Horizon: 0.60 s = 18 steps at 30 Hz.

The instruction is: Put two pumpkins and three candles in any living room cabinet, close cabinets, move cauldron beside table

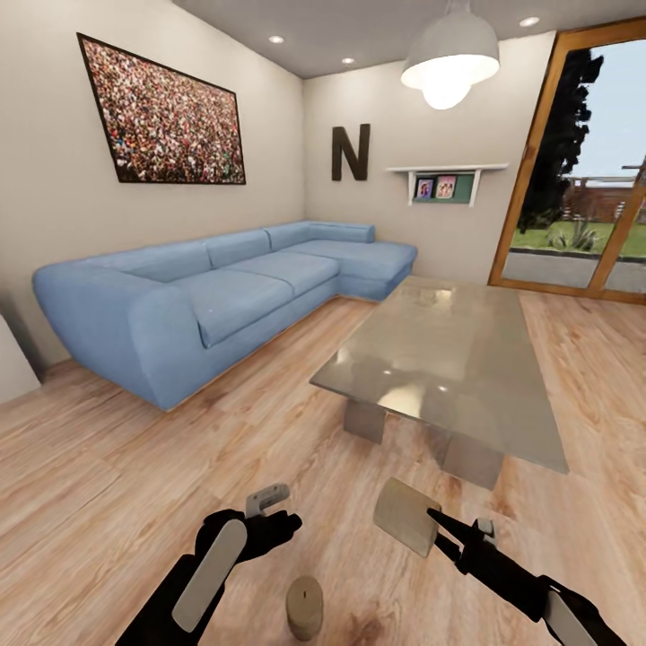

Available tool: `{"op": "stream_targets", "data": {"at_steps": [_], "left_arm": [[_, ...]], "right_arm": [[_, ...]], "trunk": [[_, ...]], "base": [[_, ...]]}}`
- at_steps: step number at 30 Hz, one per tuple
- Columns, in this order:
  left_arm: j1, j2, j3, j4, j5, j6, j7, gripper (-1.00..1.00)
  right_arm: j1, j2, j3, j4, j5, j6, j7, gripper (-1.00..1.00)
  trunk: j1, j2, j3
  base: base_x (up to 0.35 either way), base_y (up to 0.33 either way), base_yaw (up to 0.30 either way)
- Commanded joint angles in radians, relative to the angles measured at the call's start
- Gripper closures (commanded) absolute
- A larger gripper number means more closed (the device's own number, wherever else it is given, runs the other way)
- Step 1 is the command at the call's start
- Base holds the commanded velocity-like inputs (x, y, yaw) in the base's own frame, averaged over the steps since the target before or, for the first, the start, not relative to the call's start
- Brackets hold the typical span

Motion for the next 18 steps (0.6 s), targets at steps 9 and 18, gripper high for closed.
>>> {"op": "stream_targets", "data": {"at_steps": [9,18], "left_arm": [[-0.001,0.001,-0.001,-0.001,0.013,0.0,0.01,-1.0],[-0.001,0.001,-0.001,-0.001,0.018,0.0,0.01,-1.0]], "right_arm": [[-0.001,-0.001,0.004,0.0,-0.01,0.008,0.0,1.0],[-0.001,-0.001,0.004,0.0,-0.01,0.01,0.0,1.0]], "trunk": [[0.0,0.0,0.0],[0.0,0.0,0.01]], "base": [[-0.014,0.027,-0.02],[-0.097,0.178,-0.191]]}}
